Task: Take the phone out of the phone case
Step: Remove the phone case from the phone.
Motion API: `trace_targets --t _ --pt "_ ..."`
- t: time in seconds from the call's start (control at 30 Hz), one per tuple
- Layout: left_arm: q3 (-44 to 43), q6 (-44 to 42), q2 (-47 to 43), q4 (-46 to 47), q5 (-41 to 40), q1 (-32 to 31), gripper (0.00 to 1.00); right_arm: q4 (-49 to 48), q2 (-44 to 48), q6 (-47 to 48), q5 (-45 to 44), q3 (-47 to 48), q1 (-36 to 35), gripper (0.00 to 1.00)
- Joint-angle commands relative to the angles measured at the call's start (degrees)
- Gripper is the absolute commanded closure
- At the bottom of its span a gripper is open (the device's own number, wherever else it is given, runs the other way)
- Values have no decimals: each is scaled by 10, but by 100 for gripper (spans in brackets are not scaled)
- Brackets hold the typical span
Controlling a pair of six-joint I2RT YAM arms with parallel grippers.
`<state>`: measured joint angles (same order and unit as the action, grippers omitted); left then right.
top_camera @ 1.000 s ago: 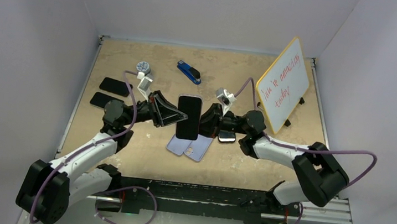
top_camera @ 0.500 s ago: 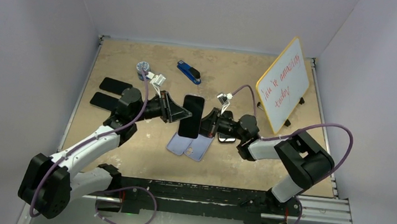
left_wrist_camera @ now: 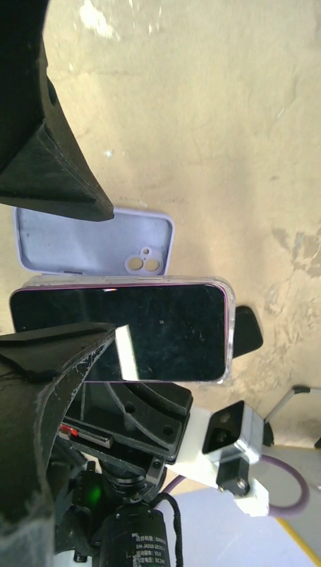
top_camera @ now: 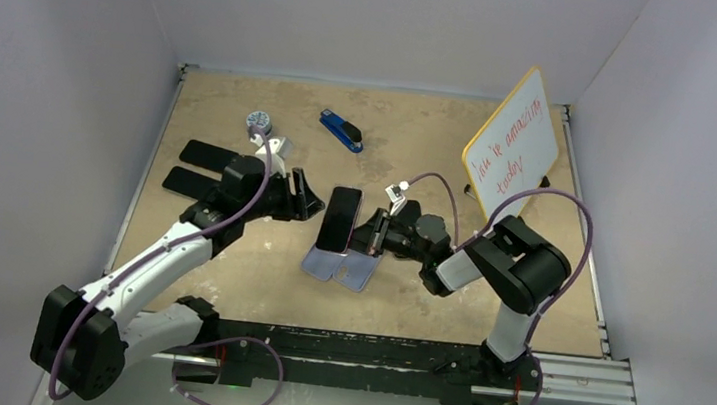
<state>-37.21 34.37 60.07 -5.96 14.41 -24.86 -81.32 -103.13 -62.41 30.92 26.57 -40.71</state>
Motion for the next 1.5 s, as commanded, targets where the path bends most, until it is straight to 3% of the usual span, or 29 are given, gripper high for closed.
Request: trace_targets --t 0.0,0.13,0.47,0.83,1.03,1.2,1.47 --pt "-52 -63 -18 -78 -63 -13 41 -98 -20 -60 -18 22 -1 100" --pt "-86 -104 -14 -122 -95 -60 40 -108 -46 -92 -23 25 -1 100" --pt "-197 -199 54 -251 -293 -256 39 -91 -57 -122 -39 32 -1 100" --pt "-252 -141 148 -302 -484 -419 39 -69 -52 -121 -47 34 -1 100" --pt "-298 -99 244 -367 -602 -461 40 -69 -45 -122 -48 30 -2 100" --pt "-326 -63 303 -423 -675 -478 48 -77 -44 -125 -47 27 -2 100" --pt "-345 -46 361 -452 -723 -486 56 -90 -46 -131 -46 26 -2 100"
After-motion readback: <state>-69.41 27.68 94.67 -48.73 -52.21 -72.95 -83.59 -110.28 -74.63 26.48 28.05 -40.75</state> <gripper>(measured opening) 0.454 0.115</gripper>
